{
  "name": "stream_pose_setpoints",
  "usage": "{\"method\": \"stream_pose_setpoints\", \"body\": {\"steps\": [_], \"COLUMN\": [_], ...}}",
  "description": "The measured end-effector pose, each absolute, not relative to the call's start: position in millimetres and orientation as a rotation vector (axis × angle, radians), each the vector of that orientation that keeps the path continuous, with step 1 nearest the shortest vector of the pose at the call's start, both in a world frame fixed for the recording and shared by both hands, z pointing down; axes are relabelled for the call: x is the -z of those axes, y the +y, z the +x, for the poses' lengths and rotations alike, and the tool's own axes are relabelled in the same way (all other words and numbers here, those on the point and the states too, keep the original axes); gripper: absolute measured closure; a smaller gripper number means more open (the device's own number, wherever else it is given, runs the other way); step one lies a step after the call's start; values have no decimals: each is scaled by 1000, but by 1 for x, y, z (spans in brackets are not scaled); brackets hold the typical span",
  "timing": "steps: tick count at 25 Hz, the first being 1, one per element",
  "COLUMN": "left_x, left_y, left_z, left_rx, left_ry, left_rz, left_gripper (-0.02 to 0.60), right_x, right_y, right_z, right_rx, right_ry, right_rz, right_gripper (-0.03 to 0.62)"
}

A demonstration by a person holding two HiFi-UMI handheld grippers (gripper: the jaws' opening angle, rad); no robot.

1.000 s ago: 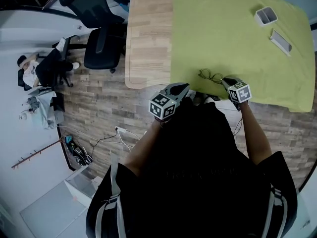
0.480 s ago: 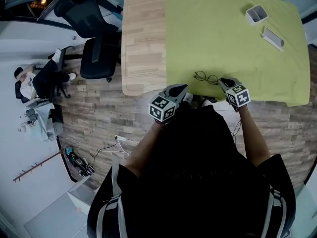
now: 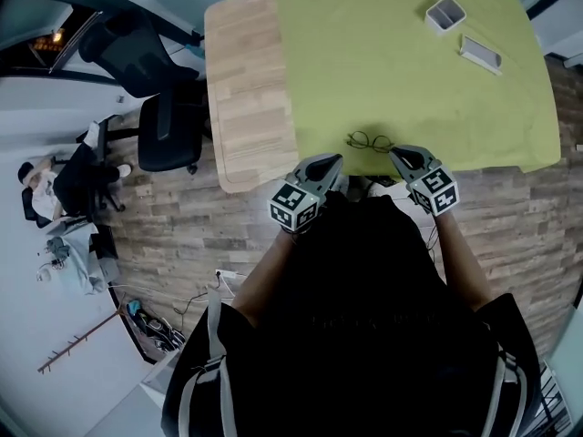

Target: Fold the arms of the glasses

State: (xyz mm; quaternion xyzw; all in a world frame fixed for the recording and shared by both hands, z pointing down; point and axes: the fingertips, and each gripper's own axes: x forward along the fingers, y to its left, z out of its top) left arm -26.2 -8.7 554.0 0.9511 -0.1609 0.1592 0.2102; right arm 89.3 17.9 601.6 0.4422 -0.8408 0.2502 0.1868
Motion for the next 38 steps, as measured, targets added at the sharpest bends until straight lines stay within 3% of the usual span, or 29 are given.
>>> {"method": "stream_pose_setpoints", "body": {"steps": [16,38], "left_x": [-473,-464], "left_y": [-18,0], "left_z": [-24,-37], "left_rx": [-205,-201], "left_ry": [-344,-134], "left_rz": [2779,2932], "left_gripper": [565,565], "right_x": [-488,-460], "right_y": [35,63], "right_z": [70,28], "right_rx": [-566,-504], "right_ry": [-2489,-2458], "right_rz": [1499,1652], "right_gripper": [560,559]}}
